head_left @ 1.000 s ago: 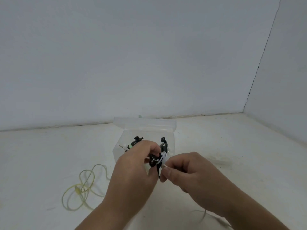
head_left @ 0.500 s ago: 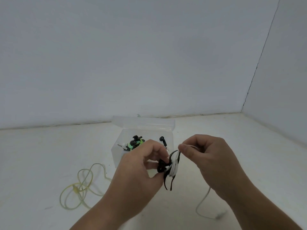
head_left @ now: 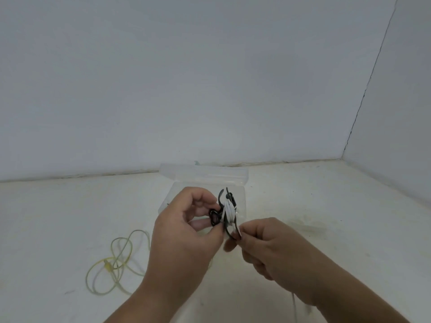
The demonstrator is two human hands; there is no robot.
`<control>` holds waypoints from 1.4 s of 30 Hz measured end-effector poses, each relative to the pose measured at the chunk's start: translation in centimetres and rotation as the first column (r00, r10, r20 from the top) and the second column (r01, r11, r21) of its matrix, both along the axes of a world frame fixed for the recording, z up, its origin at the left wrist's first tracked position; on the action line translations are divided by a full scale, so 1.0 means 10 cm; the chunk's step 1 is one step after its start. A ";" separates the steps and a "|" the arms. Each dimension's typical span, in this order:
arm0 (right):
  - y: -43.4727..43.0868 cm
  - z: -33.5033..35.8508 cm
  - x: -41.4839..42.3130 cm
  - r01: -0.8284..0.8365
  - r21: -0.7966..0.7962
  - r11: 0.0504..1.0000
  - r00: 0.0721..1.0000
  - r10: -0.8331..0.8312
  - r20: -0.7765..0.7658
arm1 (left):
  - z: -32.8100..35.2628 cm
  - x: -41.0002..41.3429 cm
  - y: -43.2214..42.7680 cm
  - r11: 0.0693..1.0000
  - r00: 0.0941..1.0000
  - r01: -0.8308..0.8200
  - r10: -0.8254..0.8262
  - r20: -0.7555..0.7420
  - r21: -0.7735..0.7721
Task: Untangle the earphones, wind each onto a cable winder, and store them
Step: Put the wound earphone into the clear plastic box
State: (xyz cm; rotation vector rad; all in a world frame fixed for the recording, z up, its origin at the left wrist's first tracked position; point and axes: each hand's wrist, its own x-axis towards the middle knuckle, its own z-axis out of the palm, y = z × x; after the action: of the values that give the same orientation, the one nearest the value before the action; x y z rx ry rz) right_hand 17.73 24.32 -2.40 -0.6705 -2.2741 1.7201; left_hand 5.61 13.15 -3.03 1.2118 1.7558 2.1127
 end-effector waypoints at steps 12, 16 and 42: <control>-0.03 0.13 0.08 -0.111 0.314 0.943 0.994 0.109 0.027 | -0.02 -0.12 -0.02 0.965 0.871 -0.239 0.164 -0.463 -0.107; 0.02 0.17 0.12 -0.048 0.269 0.962 0.998 0.060 -0.037 | -0.02 -0.11 -0.01 0.971 0.830 -0.211 0.118 -0.546 -0.111; 0.16 0.16 0.14 0.418 0.306 0.855 0.898 -0.338 -0.282 | -0.03 0.03 -0.03 0.955 0.909 0.166 -0.244 -0.338 -0.244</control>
State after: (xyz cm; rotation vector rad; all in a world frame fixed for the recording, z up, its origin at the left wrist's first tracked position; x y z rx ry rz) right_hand 19.10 25.90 -0.79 -0.7458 -2.0505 1.0965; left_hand 5.93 12.81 -3.36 1.7257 1.8327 1.6132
